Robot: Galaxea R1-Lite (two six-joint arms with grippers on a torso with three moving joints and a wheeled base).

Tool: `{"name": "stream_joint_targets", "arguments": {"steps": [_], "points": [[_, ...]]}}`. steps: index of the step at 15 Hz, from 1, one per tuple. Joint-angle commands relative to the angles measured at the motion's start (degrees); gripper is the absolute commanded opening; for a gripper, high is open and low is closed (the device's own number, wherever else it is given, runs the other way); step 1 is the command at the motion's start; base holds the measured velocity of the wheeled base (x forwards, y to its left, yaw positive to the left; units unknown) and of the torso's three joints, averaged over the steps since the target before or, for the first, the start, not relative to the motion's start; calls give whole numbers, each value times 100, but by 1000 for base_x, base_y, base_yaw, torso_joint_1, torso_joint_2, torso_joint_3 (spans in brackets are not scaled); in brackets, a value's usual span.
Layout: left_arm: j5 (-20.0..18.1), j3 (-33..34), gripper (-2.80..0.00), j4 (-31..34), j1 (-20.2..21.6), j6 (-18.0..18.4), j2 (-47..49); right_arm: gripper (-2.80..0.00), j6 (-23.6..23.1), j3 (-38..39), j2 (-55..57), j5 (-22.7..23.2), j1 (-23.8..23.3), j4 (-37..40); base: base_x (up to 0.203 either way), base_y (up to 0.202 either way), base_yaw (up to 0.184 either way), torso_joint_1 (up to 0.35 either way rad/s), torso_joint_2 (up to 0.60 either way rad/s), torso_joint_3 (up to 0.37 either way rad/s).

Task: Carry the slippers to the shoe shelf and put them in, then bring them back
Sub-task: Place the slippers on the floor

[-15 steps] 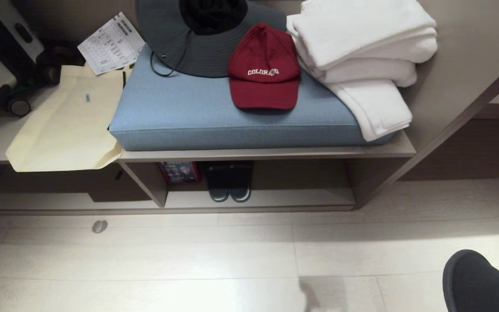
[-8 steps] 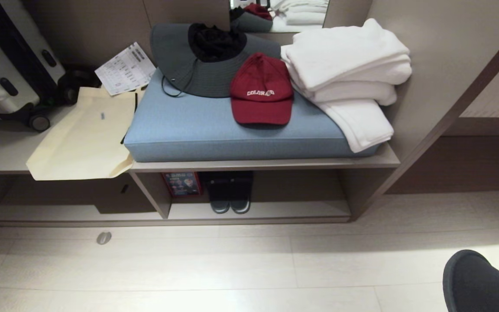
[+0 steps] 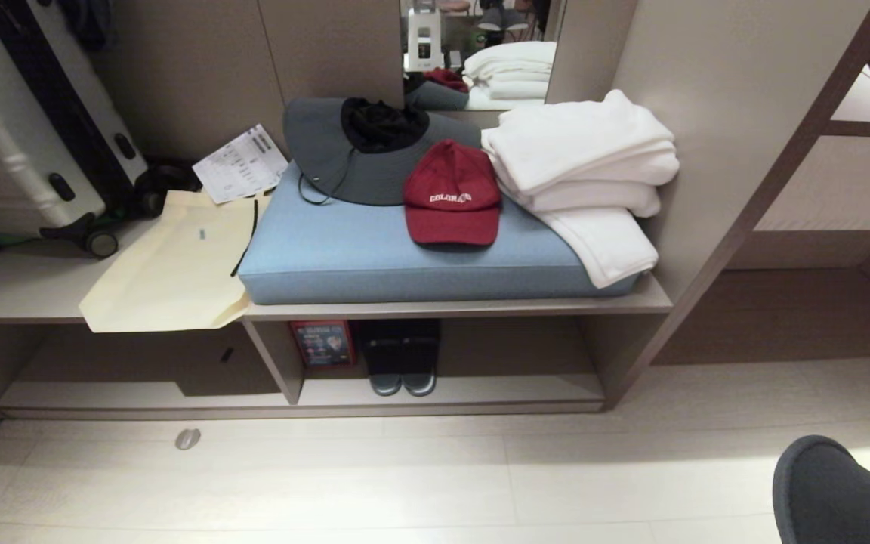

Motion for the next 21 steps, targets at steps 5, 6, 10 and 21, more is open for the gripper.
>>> {"name": "stream_joint_targets", "arguments": {"steps": [5,6,10,21], "points": [[0,0,-280,-1,0,-3,5,-280,-5,9,-10,2,0,-1,0,0,0,0,0,202],[0,0,-280,-1,0,-3,5,-280,-5,9,-10,2,0,-1,0,0,0,-2,0,203],[9,0,-280,-1,0,-3,5,-280,-5,9,-10,2,0,-1,0,0,0,3,3,199],[0,0,-280,-1,0,85,5,-280,-5,9,-10,2,0,-1,0,0,0,3,3,165]]}}
